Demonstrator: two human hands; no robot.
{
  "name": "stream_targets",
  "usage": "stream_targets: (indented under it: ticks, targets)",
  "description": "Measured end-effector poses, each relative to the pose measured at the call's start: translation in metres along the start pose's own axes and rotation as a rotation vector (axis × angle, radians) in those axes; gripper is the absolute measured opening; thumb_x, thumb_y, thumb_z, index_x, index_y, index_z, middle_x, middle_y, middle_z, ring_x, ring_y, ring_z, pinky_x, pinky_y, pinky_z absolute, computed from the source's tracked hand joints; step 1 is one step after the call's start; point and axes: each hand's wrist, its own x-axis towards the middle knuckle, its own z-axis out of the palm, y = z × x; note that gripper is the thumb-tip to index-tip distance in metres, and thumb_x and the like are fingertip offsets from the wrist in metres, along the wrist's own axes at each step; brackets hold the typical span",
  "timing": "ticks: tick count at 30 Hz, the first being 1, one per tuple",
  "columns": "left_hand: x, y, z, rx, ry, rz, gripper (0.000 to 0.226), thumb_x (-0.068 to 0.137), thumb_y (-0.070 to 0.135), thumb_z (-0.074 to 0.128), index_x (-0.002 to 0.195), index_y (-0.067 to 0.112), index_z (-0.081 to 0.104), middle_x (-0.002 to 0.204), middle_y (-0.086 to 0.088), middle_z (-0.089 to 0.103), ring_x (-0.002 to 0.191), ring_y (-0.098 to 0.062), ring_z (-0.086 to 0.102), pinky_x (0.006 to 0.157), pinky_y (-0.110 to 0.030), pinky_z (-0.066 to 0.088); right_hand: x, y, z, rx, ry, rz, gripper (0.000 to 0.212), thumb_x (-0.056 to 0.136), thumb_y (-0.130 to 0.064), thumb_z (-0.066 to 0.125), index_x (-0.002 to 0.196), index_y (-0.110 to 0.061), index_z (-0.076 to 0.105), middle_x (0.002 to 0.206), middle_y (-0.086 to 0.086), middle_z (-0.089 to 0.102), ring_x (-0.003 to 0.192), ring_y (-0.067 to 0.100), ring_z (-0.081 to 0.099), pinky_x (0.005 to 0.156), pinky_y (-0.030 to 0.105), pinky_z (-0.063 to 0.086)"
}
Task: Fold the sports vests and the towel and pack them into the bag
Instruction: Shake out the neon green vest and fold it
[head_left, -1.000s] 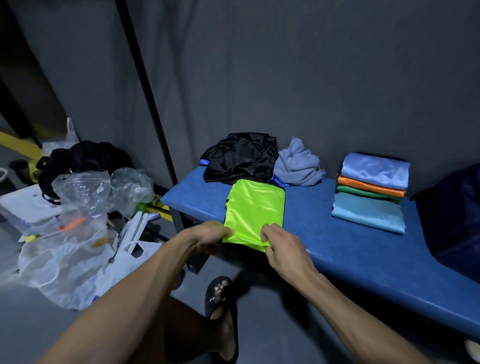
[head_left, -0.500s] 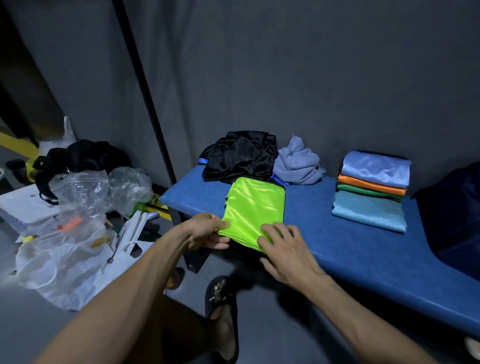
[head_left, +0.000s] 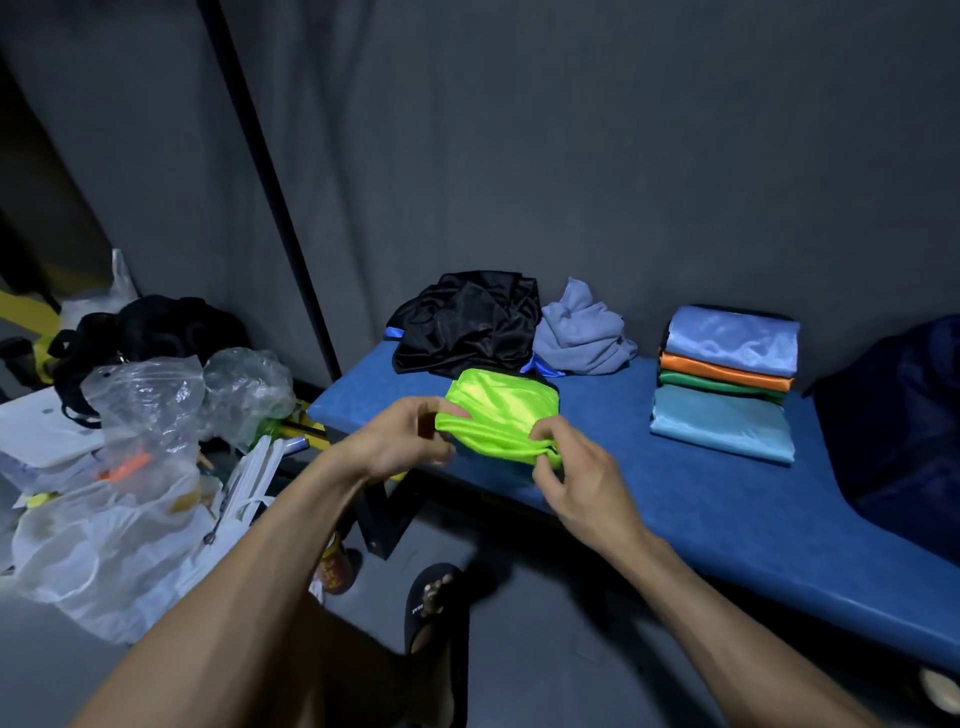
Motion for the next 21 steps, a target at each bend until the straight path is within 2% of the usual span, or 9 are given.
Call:
stream_targets:
  ticks: [3,6,8,10,14,15,17,19,21]
  targets:
    - [0.012,0.005,0.005,0.34,0.253,0.21,0.02,0.089,0.012,0.075,0.086,0.03,0.067,0.083,0.004,0.062,0.075,-0.005,0.056,0.074,-0.026,0.043,0.013,-0.004,-0.012,0.204,0.075,0.144,0.022,0.093,-0.013,0.063,0.11,-0.025,0.056,0.07,-0.005,0.055,0.059,0.011,0.047,0.061,0.036,0.039]
    - [0.028,0.02,0.011,0.222,0.435,0.302,0.009,0.092,0.036,0.069,0.092,0.043,0.063,0.099,0.002,0.055,0.099,-0.013,0.052,0.086,-0.022,0.043,0.032,-0.011,-0.028,0.522,0.199,0.259,0.02,0.097,-0.016,0.063,0.11,-0.029,0.056,0.082,0.004,0.065,0.066,0.016,0.053,0.063,0.034,0.044]
    - [0.039,0.034,0.018,0.066,0.409,0.347,0.02,0.094,0.044,0.058,0.108,0.035,0.068,0.11,0.002,0.063,0.108,-0.018,0.058,0.096,-0.029,0.048,0.047,-0.012,-0.038,0.732,0.286,0.333,0.019,0.1,-0.011,0.062,0.113,-0.024,0.057,0.081,0.007,0.063,0.066,0.013,0.05,0.061,0.028,0.042]
    - [0.05,0.051,0.026,0.046,0.405,0.401,0.029,0.099,0.037,0.052,0.116,0.02,0.069,0.108,0.002,0.07,0.105,-0.018,0.064,0.094,-0.037,0.05,0.063,-0.012,-0.048,0.858,0.385,0.37,0.018,0.101,-0.009,0.061,0.115,-0.021,0.059,0.081,0.009,0.061,0.068,0.014,0.049,0.061,0.027,0.041]
    - [0.085,0.081,0.033,0.084,0.458,0.477,0.027,0.104,0.032,0.049,0.103,0.01,0.065,0.092,-0.004,0.069,0.083,-0.022,0.061,0.075,-0.036,0.047,0.09,0.001,-0.069,1.028,0.567,0.464,0.021,0.102,-0.016,0.06,0.122,-0.009,0.06,0.091,-0.002,0.069,0.076,0.004,0.062,0.073,0.021,0.051]
    - [0.099,0.082,0.034,0.08,0.453,0.433,0.031,0.104,0.032,0.049,0.099,0.005,0.063,0.086,-0.004,0.066,0.076,-0.022,0.057,0.071,-0.037,0.045,0.093,0.007,-0.07,1.056,0.535,0.532,0.027,0.101,-0.022,0.062,0.123,-0.007,0.061,0.097,-0.001,0.071,0.082,0.005,0.066,0.079,0.023,0.054]
    - [0.13,0.07,0.038,0.007,0.424,0.251,0.038,0.104,0.033,0.05,0.095,-0.002,0.06,0.08,-0.001,0.059,0.072,-0.017,0.052,0.067,-0.039,0.044,0.089,0.027,-0.062,1.111,0.314,0.712,0.041,0.097,-0.034,0.067,0.127,-0.007,0.062,0.112,0.007,0.074,0.099,0.016,0.072,0.092,0.038,0.057]
    - [0.159,0.045,0.045,-0.133,0.398,0.027,0.035,0.104,0.03,0.052,0.09,0.0,0.063,0.084,-0.003,0.059,0.078,-0.018,0.054,0.069,-0.037,0.044,0.074,0.044,-0.047,1.081,0.0,0.904,0.045,0.092,-0.035,0.073,0.126,-0.008,0.064,0.114,0.01,0.076,0.104,0.025,0.073,0.092,0.044,0.059]
    - [0.178,0.011,0.051,-0.219,0.388,-0.175,0.027,0.105,0.025,0.053,0.088,0.007,0.064,0.088,-0.009,0.06,0.083,-0.022,0.057,0.072,-0.034,0.042,0.061,0.054,-0.032,0.97,-0.173,0.986,0.042,0.089,-0.028,0.077,0.125,-0.009,0.066,0.108,0.009,0.077,0.098,0.027,0.075,0.084,0.04,0.06]
